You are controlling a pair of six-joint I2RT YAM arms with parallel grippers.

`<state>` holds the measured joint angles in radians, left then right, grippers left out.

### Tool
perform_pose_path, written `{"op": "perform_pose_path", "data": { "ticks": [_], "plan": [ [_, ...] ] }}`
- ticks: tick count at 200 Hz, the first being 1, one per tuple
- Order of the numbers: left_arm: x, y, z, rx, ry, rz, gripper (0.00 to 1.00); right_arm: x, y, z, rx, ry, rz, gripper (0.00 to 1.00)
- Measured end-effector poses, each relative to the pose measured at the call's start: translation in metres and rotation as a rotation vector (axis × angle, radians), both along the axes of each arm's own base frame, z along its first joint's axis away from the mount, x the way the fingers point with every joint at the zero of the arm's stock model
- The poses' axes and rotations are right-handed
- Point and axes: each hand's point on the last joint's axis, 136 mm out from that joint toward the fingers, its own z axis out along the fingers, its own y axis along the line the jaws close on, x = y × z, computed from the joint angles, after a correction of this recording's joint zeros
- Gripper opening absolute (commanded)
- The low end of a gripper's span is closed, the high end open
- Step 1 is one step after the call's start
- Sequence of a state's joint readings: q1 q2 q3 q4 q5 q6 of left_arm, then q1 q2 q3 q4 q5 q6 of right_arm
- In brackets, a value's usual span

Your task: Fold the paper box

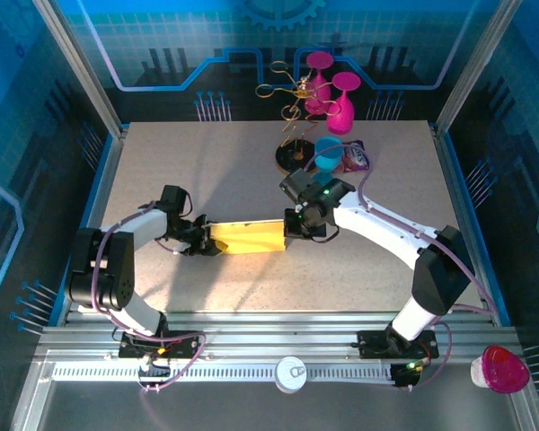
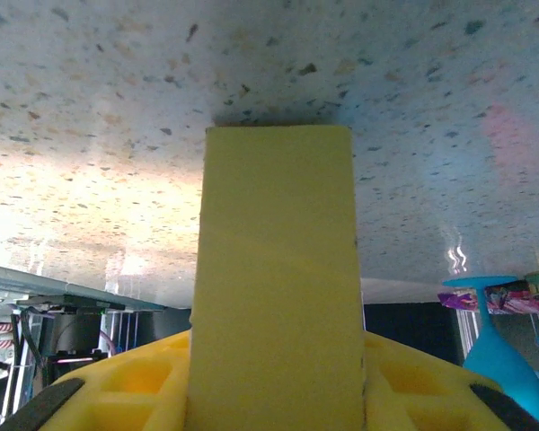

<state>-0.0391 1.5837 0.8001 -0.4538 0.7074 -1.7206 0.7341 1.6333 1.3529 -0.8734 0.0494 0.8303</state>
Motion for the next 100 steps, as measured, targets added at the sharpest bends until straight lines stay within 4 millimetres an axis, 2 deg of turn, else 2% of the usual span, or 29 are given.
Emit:
{"op": "perform_pose_path", "data": {
  "ticks": [28,46,61,92,100],
  "plan": [
    [0.003,0.009,0.008,0.027,-0.048,0.021,0.38,0.001,-0.004,0.000,-0.022,-0.011,-0.006,0.00],
    [0.005,0.012,0.011,0.039,-0.073,0.023,0.33,0.003,-0.007,0.006,-0.023,-0.037,-0.002,0.12],
    [0.006,0.013,0.010,0.042,-0.077,0.023,0.30,0.004,-0.008,0.018,-0.007,-0.069,-0.001,0.18],
    [0.006,0.013,0.010,0.042,-0.080,0.021,0.28,0.010,-0.002,0.046,0.078,-0.124,-0.008,0.35],
    [0.006,0.013,0.010,0.042,-0.079,0.021,0.28,0.014,0.000,0.050,0.099,-0.134,-0.012,0.37]
  ]
}}
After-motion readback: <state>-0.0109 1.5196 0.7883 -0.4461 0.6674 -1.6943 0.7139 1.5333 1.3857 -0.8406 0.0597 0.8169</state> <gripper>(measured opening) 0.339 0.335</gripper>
